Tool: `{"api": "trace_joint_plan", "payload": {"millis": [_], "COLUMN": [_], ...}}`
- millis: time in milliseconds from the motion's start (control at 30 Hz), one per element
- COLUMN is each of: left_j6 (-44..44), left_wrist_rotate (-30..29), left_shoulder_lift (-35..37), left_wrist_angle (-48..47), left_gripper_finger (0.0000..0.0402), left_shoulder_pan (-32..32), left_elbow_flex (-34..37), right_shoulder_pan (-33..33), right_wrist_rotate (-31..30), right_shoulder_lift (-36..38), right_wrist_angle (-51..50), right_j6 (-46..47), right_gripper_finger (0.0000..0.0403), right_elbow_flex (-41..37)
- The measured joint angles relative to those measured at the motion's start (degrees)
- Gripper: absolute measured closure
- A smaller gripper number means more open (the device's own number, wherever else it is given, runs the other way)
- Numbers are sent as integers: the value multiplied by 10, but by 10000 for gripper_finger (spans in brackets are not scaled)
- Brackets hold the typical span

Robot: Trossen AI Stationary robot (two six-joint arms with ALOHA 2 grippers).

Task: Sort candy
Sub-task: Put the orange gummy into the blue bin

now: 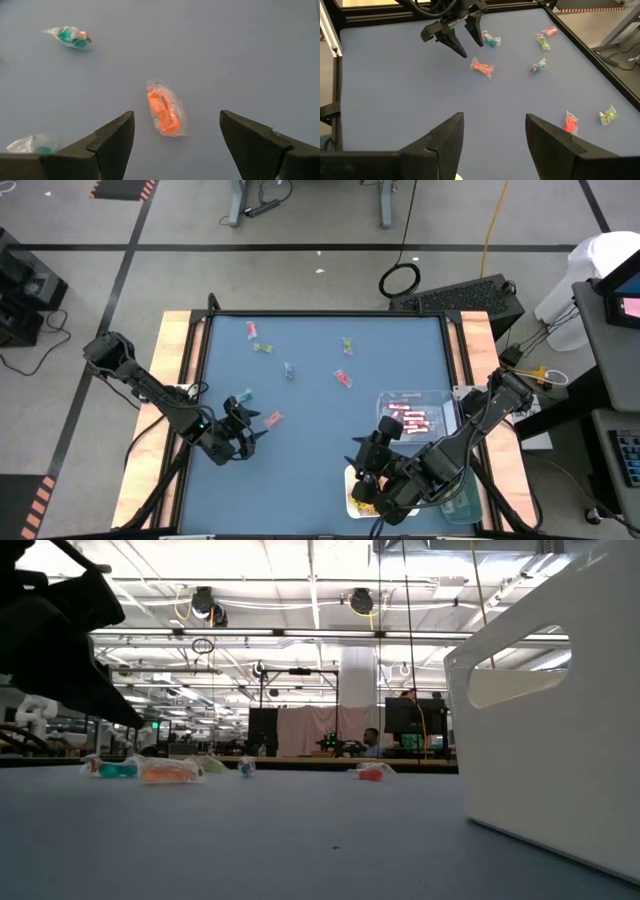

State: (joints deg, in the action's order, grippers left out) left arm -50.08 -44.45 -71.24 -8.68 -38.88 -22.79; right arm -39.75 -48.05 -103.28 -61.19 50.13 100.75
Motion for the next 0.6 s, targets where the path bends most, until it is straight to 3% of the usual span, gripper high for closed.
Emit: {"api": "trace_joint_plan", "payload": {"millis": [433, 600], "left_j6": [11, 10], "left_wrist_rotate": [-29, -105], "left_shoulder_lift": [-2, -49], "left_wrist_angle": [69, 61], "left_gripper_finger": [104, 104], "left_shoulder_pan": [-65, -80], "left_elbow_flex": [0, 0], "right_shoulder_pan": [-1, -1], "right_wrist_rotate": [4, 4], "right_shoulder_lift": [0, 0], "right_wrist_angle": [2, 1], "right_j6": [21, 27], "right_gripper_finger": [202, 202], "right_elbow_flex": [0, 0]}}
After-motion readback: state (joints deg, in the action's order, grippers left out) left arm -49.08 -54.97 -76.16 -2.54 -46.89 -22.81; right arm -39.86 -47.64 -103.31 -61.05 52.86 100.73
